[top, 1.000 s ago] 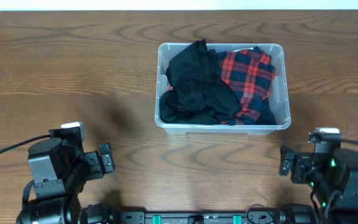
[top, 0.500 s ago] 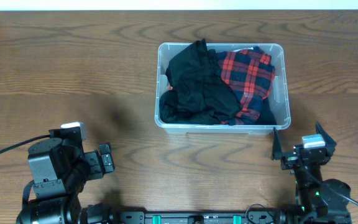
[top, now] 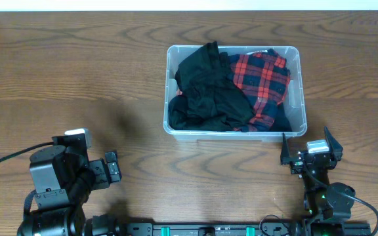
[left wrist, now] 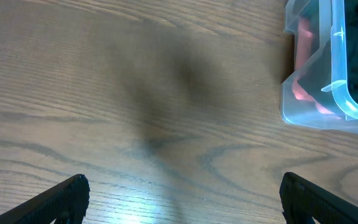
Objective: Pack container
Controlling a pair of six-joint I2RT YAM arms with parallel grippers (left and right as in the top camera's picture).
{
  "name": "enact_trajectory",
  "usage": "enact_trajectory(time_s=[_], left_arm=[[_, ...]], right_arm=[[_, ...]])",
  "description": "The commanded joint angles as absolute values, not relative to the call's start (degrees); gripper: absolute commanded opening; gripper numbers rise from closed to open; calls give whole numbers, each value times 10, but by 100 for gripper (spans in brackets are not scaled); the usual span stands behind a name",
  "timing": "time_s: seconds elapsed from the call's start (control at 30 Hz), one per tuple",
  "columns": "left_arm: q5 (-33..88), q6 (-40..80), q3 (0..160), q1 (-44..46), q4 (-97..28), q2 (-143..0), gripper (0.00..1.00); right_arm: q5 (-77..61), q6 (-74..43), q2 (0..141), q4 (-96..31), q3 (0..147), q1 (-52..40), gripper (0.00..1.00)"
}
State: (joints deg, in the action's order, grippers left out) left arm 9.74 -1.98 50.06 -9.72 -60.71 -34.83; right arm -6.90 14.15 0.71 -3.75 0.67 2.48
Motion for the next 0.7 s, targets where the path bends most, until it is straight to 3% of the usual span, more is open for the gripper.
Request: enact_trajectory(time_s=[0.0, 0.67], left_arm=[[100, -27, 501, -99, -608, -348, 98], [98, -28, 500, -73, -609, -326, 98]], right_arm=[[-69, 149, 4, -36, 4, 22, 99], [-69, 149, 4, -36, 4, 22, 99]])
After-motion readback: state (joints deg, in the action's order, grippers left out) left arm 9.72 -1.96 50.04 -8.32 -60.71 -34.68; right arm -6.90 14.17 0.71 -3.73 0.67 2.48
